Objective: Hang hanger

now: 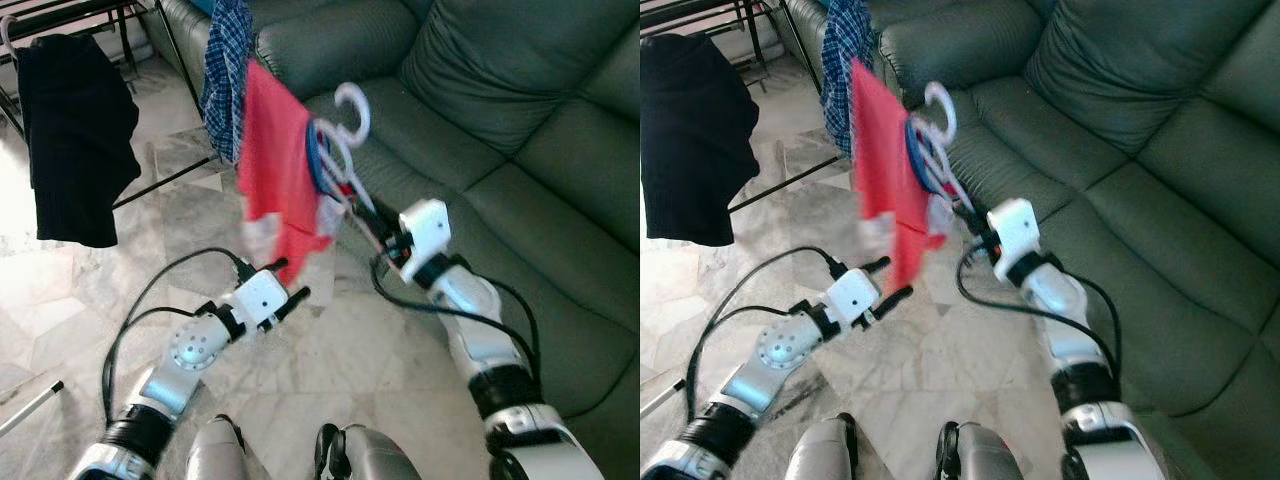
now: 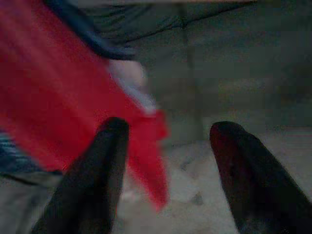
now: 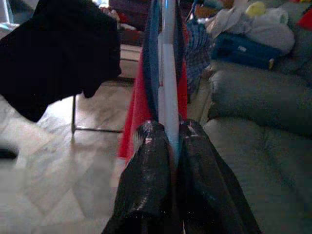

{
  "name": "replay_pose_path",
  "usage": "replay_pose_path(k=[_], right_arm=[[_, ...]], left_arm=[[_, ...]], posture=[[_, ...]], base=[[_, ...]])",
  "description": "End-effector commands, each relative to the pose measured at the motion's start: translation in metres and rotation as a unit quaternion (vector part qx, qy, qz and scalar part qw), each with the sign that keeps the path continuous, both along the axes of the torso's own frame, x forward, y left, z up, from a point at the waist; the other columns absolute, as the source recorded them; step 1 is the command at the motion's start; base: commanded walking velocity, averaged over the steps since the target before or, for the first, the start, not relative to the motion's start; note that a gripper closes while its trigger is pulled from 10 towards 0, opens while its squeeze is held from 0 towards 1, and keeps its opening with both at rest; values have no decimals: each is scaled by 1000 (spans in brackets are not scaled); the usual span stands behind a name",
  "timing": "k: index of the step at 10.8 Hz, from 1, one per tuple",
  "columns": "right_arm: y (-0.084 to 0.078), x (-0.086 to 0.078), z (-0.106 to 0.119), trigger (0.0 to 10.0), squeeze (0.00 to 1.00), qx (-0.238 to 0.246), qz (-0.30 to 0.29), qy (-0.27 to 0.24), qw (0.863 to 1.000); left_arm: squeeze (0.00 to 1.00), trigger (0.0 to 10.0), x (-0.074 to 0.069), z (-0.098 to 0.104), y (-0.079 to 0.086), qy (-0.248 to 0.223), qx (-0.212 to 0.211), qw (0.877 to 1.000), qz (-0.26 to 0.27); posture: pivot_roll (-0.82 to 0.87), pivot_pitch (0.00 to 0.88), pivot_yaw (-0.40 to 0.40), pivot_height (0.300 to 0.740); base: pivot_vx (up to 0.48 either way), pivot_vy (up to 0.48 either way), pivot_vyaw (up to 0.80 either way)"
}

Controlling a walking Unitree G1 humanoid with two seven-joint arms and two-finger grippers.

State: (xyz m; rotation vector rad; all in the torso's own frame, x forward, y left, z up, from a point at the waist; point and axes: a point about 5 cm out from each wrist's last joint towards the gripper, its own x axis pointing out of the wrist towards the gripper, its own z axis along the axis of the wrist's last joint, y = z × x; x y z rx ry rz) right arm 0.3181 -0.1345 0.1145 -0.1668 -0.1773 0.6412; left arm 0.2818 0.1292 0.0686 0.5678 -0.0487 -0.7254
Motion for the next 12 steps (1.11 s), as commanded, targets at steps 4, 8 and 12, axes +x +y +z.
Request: replay_pose_path(k=[4,8,12], right_arm=[[-40,-35,-31,10000,0,-53,96,74,991],[-54,-58,-48,10000,0,-74,186,156,967],[-50,-53,-42,10000,0,-108,233,145,955]], left_arm=[[1000,10000,17,25,49,-118,95,986,64],[714,10000,10,25,75,-128,177,976,12],[0,5725,5,12,62,-72,182,978,-77]], posture=[[56,144,-87,740],[57,144,-71,740],[53,135,-64,740]], base=[[0,0,0],[0,0,0],[0,0,0]])
